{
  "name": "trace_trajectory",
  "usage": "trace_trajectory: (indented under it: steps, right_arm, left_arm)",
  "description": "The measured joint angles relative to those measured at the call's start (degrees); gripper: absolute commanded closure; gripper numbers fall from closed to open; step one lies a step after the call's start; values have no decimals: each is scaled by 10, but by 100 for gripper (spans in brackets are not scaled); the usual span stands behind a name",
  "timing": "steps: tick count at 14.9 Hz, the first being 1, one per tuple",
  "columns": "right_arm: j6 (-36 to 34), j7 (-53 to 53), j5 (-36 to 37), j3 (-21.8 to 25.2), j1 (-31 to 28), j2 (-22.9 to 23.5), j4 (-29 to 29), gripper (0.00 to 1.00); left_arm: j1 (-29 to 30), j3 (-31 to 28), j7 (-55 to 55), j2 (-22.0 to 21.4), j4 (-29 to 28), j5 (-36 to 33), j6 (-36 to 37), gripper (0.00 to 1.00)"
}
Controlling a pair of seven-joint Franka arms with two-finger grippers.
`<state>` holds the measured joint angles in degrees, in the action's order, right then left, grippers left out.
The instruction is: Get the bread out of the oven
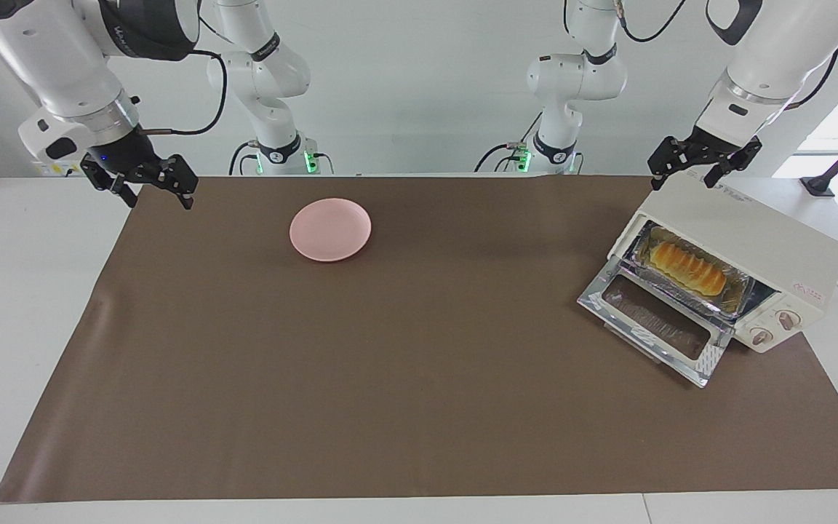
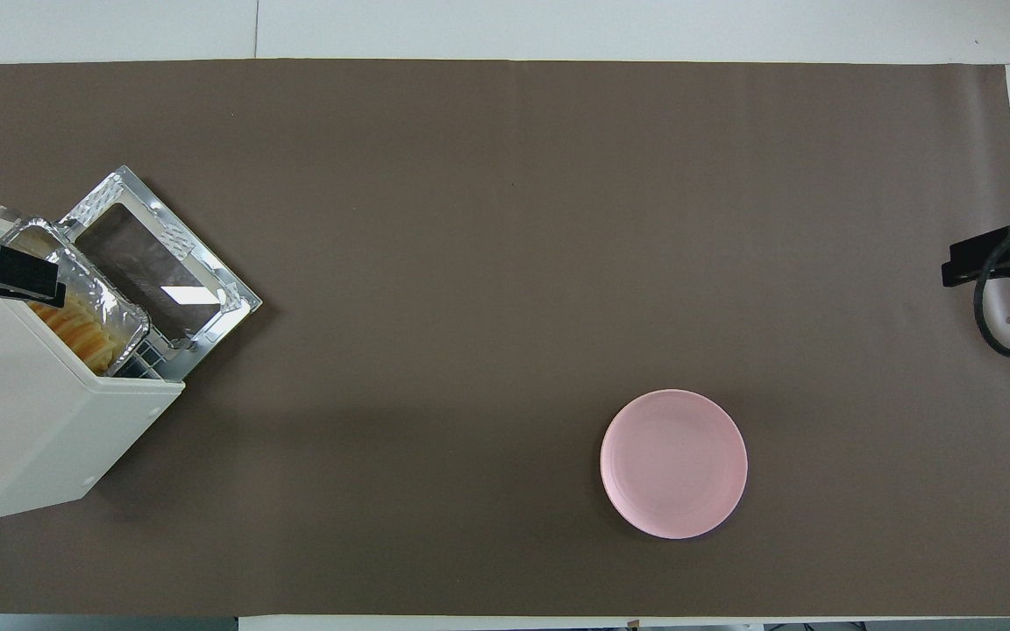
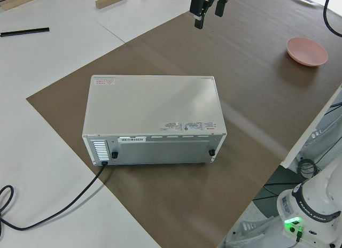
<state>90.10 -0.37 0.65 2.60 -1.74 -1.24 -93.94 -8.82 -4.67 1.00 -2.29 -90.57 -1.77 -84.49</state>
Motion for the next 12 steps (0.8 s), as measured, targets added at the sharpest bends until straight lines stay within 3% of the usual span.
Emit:
trace_trajectory:
  steps: [9,12]
  right_arm:
    - [0,0,0,0,0,0,0,0]
    - [0,0,0,0,0,0,0,0]
  left_arm:
    - [1,-4,2,0,-1,0,0,0]
    - [2,-5,50,0,-2,0,-8,0]
